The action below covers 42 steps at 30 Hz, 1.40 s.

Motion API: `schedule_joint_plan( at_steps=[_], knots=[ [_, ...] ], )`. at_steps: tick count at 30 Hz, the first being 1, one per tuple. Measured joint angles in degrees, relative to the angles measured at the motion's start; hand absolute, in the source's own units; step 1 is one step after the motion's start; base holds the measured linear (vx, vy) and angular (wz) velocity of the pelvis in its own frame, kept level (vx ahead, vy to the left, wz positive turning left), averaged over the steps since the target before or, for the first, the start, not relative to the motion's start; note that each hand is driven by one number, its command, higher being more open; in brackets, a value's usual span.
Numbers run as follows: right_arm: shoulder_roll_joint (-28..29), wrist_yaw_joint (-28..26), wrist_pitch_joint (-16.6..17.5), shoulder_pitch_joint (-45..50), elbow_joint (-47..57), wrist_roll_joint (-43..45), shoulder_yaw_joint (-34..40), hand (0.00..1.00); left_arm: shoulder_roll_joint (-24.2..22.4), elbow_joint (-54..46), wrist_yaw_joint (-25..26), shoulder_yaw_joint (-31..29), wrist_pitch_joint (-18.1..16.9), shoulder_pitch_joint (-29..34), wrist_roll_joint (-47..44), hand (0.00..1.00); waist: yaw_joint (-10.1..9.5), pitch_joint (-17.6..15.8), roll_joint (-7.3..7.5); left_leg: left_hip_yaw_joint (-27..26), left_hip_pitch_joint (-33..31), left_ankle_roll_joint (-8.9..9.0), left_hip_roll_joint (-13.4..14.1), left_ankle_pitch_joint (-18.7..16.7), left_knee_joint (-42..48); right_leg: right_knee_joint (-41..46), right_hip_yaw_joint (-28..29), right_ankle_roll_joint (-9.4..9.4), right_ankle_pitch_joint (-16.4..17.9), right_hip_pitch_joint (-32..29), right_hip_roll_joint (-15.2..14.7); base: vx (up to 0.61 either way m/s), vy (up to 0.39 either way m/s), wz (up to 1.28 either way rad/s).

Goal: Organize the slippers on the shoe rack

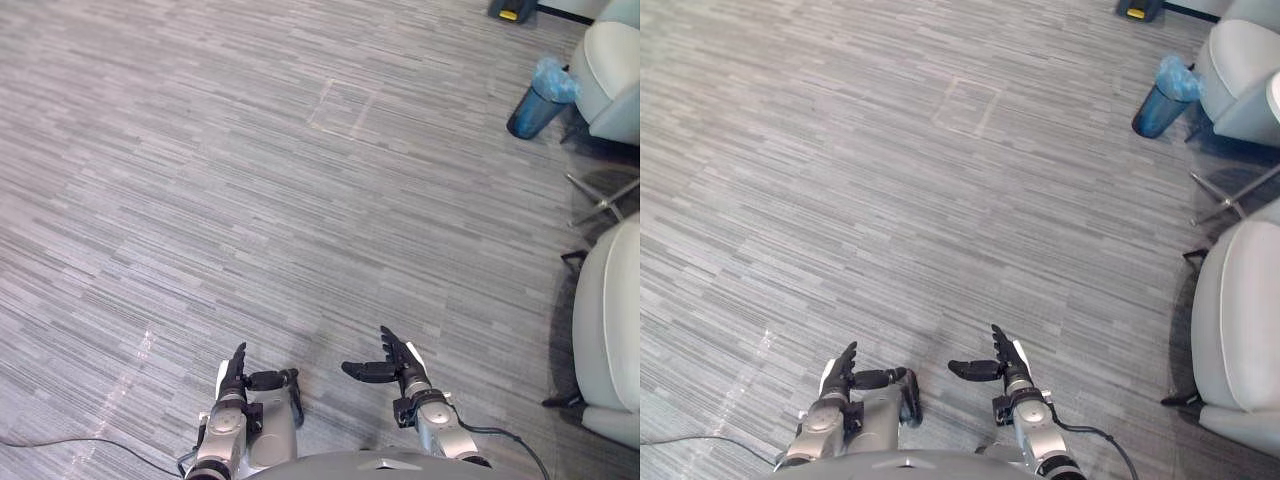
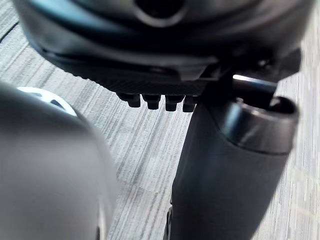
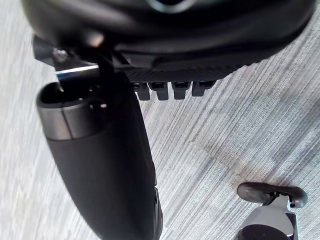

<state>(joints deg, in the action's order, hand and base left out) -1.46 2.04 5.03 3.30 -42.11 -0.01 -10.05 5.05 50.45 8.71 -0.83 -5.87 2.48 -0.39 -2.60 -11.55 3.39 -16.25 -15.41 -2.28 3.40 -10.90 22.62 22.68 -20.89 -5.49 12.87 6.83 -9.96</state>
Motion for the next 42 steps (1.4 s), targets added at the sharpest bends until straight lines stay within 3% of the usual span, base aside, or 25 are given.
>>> schedule_joint_plan(
  at_steps=[1, 2, 4, 7, 10, 11, 12, 14, 16, 17, 18, 19, 20, 22, 25, 27, 28, 30, 32, 34, 35, 37, 39, 41, 42],
  knots=[
    [-0.2, -0.2, 0.0, 0.8, -0.2, -0.1, 0.0, 1.0, 0.0, 0.8, -0.1, 0.3, 0.3, 0.2, 0.0, 1.0, 0.5, -0.1, -0.05, 1.3, 4.4, -0.53, -2.1, -0.5, -3.1, 14.5, 1.2, 0.71, -3.9, -4.5, -3.7, 0.52, 0.253, 0.63],
    [-0.1, -0.3, 0.0, 1.3, -0.2, -0.2, -0.1, 1.0, 0.2, 1.0, 0.0, 0.7, 0.6, 0.5, 0.0, 1.0, 1.26, -0.4, -0.23, 2.9, 7.6, -0.94, -3.1, -0.9, -5.1, 23.8, 2.9, 2.34, -3.4, -7.2, -4.7, 0.52, 0.178, 0.98],
    [0.6, -1.3, 0.0, 2.2, 0.0, -0.4, -0.2, 1.0, 0.3, 1.1, 0.0, 2.4, 0.9, 1.5, 0.0, 1.0, 3.03, -1.1, -1.52, 7.6, 16.5, -1.45, -3.7, -1.2, -10.6, 34.1, 6.5, 2.82, -0.6, -13.7, -1.2, 0.59, 0.076, 1.09],
    [0.6, -1.5, 0.1, 1.8, 0.1, -0.4, -0.6, 1.0, 0.0, 1.6, -0.4, 3.6, 1.0, 1.3, 0.1, 1.0, 3.65, -1.6, -2.13, 10.7, 22.6, -1.48, -3.0, -1.2, -14.8, 27.2, 6.4, 4.49, 2.5, -20.9, 1.9, 0.49, -0.033, 0.77],
    [0.6, -1.5, 0.3, 0.1, 0.2, -0.3, -0.9, 1.0, -0.2, 1.8, -0.5, 4.1, 0.9, 1.1, 0.7, 1.0, 4.9, -1.8, -2.29, 13.7, 26.2, -1.02, -1.0, -1.7, -17.0, 2.3, 6.7, 2.6, -2.5, -26.2, 4.7, 0.57, -0.166, 0.9],
    [0.5, -1.5, 0.3, 0.2, -0.1, -0.3, -0.9, 1.0, -0.4, 2.3, -0.6, 4.7, 0.9, 1.3, 1.1, 1.0, 5.62, -1.7, -2.07, 14.9, 29.1, 1.09, -0.2, -3.0, -18.5, -6.1, 6.6, 4.33, -15.2, -24.9, 5.6, 0.59, -0.212, 0.82],
    [0.2, -1.5, 0.2, -0.5, -0.9, -0.3, -0.9, 1.0, -0.9, 3.2, -0.7, 4.6, 1.0, 1.2, 1.2, 1.0, 5.02, -1.5, -3.68, 15.2, 29.7, 1.69, 1.9, -3.2, -18.9, -5.7, 5.8, 5.88, -14.6, -24.2, 7.1, 0.85, -0.334, 0.46],
    [-0.1, -1.3, 0.0, -2.5, -0.9, -0.3, 0.2, 1.0, -1.7, 3.7, -1.5, 4.7, 0.9, 0.0, 2.3, 1.0, 4.46, -2.0, -2.56, 16.5, 30.4, 5.42, 0.6, 0.7, -18.3, 10.2, 6.7, 8.6, -9.0, -30.1, 3.6, 0.56, -0.276, 0.02],
    [-0.2, -1.4, 0.3, -2.0, -0.2, -0.3, 0.0, 1.0, -2.3, 3.6, -1.6, 4.6, 0.8, 1.1, 3.0, 1.0, 5.33, -0.6, -2.29, 18.3, 30.6, 7.57, 0.3, 0.2, -13.1, 8.9, 5.5, 7.33, -6.0, -30.6, 3.9, 0.43, -0.283, 0.23],
    [-0.2, -1.4, 0.3, -1.0, 0.2, -0.3, -0.3, 1.0, -2.6, 4.1, -1.6, 4.3, 0.7, 0.8, 3.4, 1.0, 5.98, -0.2, -3.42, 19.0, 27.8, 9.73, 1.1, -0.9, -3.1, 5.6, 3.5, 8.82, -4.8, -27.1, 5.1, 0.45, -0.28, 0.22],
    [-0.2, -1.4, 0.1, -0.4, 0.6, -0.2, -0.3, 1.0, -3.6, 3.6, -1.7, 3.4, 0.7, 1.0, 3.4, 1.0, 5.81, 0.2, -5.02, 18.8, 21.6, 15.85, 3.7, 2.2, 12.0, 1.4, 3.0, 8.86, -4.0, -22.7, 7.9, 0.56, -0.302, 0.08],
    [-0.1, -1.4, 0.0, 0.8, 1.9, -0.1, -0.6, 1.0, -4.6, 2.0, -1.7, 1.3, 0.7, 1.4, 3.4, 1.0, 5.19, 0.1, -6.52, 16.1, 13.8, 17.13, 8.6, 4.7, 29.6, -3.5, 2.7, 9.16, -3.7, -16.7, 11.5, 0.47, -0.202, -0.09],
    [0.2, -1.4, -0.1, 1.1, 2.1, -0.1, -0.7, 1.0, -4.7, 1.4, -1.6, 0.9, 0.7, 1.5, 3.4, 1.0, 4.93, 0.1, -6.6, 14.5, 12.0, 16.65, 10.0, 4.3, 33.4, -4.6, 2.8, 9.43, -3.5, -14.9, 12.2, 0.49, -0.182, -0.19],
    [1.9, -1.2, -0.2, 2.0, 2.0, 0.1, -0.8, 1.0, -3.9, -0.2, -1.7, 0.5, 0.5, 1.1, 3.4, 1.0, 4.1, -0.2, -4.4, 6.0, 5.1, 10.15, 14.2, 0.2, 37.7, -9.9, 3.8, 9.93, -2.6, -6.8, 13.5, 0.49, -0.157, -0.17],
    [1.5, -0.6, -0.2, -0.1, 0.9, 0.1, -0.7, 1.0, -3.9, -2.2, -1.7, 0.4, -0.3, 0.5, 3.3, 1.0, 2.4, -0.6, -2.94, 4.3, -1.2, 7.84, 10.3, -3.5, 18.0, -15.1, 7.5, 8.91, -2.7, -0.3, 12.7, 0.48, -0.043, -0.54],
    [1.1, -0.2, -0.2, -1.3, -0.2, 0.1, -0.6, 1.0, -3.8, -2.8, -1.5, 0.4, -0.4, -0.1, 3.2, 1.0, 1.59, -1.3, -2.73, 9.0, -2.2, 8.16, 5.9, -0.7, 3.4, -17.2, 10.1, 6.98, -1.6, 3.6, 11.2, 0.67, 0.145, -0.83],
    [0.6, -0.2, -0.2, -1.0, -0.7, 0.0, -0.6, 1.0, -3.9, -2.7, -1.4, 0.5, -0.4, -0.1, 3.1, 1.0, 1.21, -1.2, -3.02, 11.3, -1.9, 8.01, 4.7, 6.3, -2.8, -18.9, 12.0, 5.29, -0.6, 6.2, 11.0, 0.71, 0.238, -1.03],
    [1.0, 0.1, -0.3, -1.1, -2.3, 0.0, -0.6, 1.0, -3.3, -1.6, -1.2, 0.5, -0.3, -0.6, 3.0, 1.0, 1.01, -0.5, -2.22, 10.7, -1.5, 5.77, 3.7, 8.1, 0.5, -19.7, 14.3, 3.63, 0.5, 8.4, 9.0, 0.56, 0.208, -0.62],
    [0.9, 0.1, -0.3, -1.2, -2.6, -0.6, -0.6, 1.0, -2.7, -0.6, -1.0, 0.5, -0.2, -1.1, 3.0, 1.0, 0.89, -0.2, -1.83, 8.9, -1.4, 4.25, 3.2, 2.7, 3.3, -12.4, 15.2, 1.39, 1.8, 5.2, 6.6, 0.68, 0.27, -0.32],
    [0.8, 0.0, -0.7, -0.8, -2.8, -1.2, 0.5, 1.0, -2.3, 0.8, -0.9, 1.6, 0.3, -1.4, 3.0, 1.0, 1.28, -0.5, -1.27, 6.8, 3.6, 2.75, 1.0, -0.3, 1.1, 7.5, 14.2, -0.12, 1.6, -1.8, 2.7, 0.6, 0.256, -0.23],
    [0.7, 0.0, -0.8, -0.4, -2.8, -1.2, 0.9, 1.0, -1.8, 1.5, -1.0, 2.2, 0.5, -1.3, 3.1, 1.0, 1.67, -0.9, -0.82, 6.0, 8.0, 1.75, -0.2, -1.3, -1.0, 18.4, 13.4, 0.0, -0.7, -5.2, -0.1, 0.58, 0.205, -0.19],
    [0.9, -0.4, -0.9, -0.1, -3.1, -2.1, 0.8, 1.0, -1.2, 2.6, -0.4, 2.9, 1.0, -0.8, 3.2, 1.0, 2.7, -1.3, -1.74, 5.8, 16.0, 1.28, -0.4, -3.2, -4.4, 29.1, 10.5, 2.06, 1.6, -8.9, -1.4, 0.53, 0.145, -0.16],
    [0.7, -0.9, -0.5, -1.0, -3.1, -2.2, -0.2, 1.0, -0.6, 3.3, 0.1, 3.0, 1.0, -0.9, 3.2, 1.0, 3.19, -1.8, -3.94, 5.3, 24.0, 1.26, 2.3, -3.3, -10.7, 25.8, 2.2, 7.15, 5.0, -16.2, 1.3, 0.64, 0.085, -0.07],
    [0.8, -1.0, -0.5, -1.8, -3.2, -2.2, -0.2, 1.0, -0.3, 3.4, 0.0, 3.1, 1.1, -0.9, 3.2, 1.0, 3.22, -2.3, -4.36, 4.2, 26.8, 1.26, 3.4, -3.3, -12.4, 16.8, -1.4, 7.32, 4.7, -22.0, 3.0, 0.64, -0.032, 0.02],
    [0.9, -1.0, -0.2, -1.9, -3.1, -2.2, -0.2, 1.0, -0.1, 3.9, 0.0, 3.6, 1.1, -0.6, 3.2, 1.0, 3.5, -2.2, -3.51, 3.8, 29.8, 1.64, 3.3, -3.5, -14.1, 3.8, -3.3, 6.86, -0.7, -25.0, 4.6, 0.61, -0.07, 0.05]
  ],
)
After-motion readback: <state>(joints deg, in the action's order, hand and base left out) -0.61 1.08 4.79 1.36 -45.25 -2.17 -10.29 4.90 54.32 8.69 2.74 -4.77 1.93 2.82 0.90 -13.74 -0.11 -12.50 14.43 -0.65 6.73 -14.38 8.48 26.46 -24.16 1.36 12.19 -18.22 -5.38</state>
